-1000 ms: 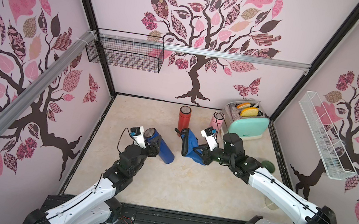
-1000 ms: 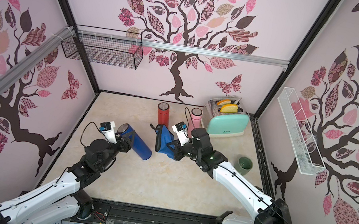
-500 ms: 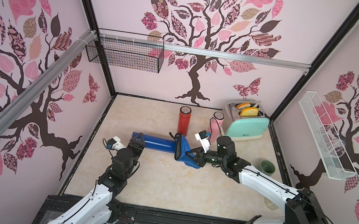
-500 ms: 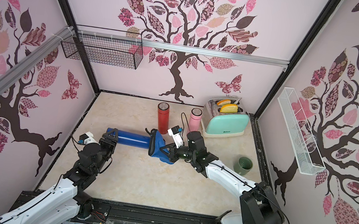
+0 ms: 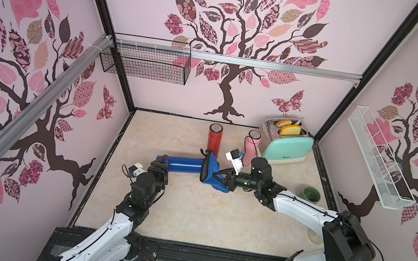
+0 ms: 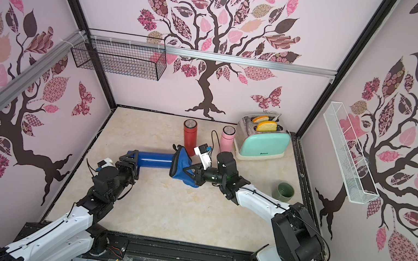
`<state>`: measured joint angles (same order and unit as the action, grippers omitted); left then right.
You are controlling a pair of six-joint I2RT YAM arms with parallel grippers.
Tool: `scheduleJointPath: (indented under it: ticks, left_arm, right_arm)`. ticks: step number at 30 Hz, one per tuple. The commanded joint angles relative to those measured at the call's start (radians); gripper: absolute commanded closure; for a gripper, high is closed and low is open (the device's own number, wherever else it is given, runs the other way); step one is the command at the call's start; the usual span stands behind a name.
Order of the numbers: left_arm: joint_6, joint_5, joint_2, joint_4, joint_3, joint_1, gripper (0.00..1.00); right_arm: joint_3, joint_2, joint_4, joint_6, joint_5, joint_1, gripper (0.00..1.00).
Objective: Wipe the surface of the thermos
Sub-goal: Wipe the dirt from the surface of the thermos.
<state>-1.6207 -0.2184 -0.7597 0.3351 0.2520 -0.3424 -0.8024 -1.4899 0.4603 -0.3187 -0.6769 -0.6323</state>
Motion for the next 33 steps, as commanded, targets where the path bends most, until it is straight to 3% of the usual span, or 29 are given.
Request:
scheduleJointPath:
  ticks: [1,8,14,25,33]
  left_arm:
    - [-0.031,0.015,0.041,0.086,0.008,0.004,1.0]
    - [-0.012,0.059,0.056,0.056,0.022,0.005,1.0]
    - [-0.029,0.091,0.043,0.08,0.0,0.009,1.0]
    - [-0.036,0.121,0.043,0.114,0.006,0.026,1.0]
    - [-0.032,0.116,0.043,0.101,-0.011,0.032,1.0]
  right_arm:
    - [0.016,0.002,0.061,-0.024,0.017,0.003,1.0]
    - [0.039,-0.018,0.191,-0.104,-0.017,0.038,1.0]
    - [-0.014,-0.028,0.2,-0.092,-0.03,0.04,1.0]
    - [-0.002,-0.202,0.29,-0.152,-0.064,0.042,1.0]
    - [-0.04,-0.101,0.188,-0.111,-0.068,0.042,1.0]
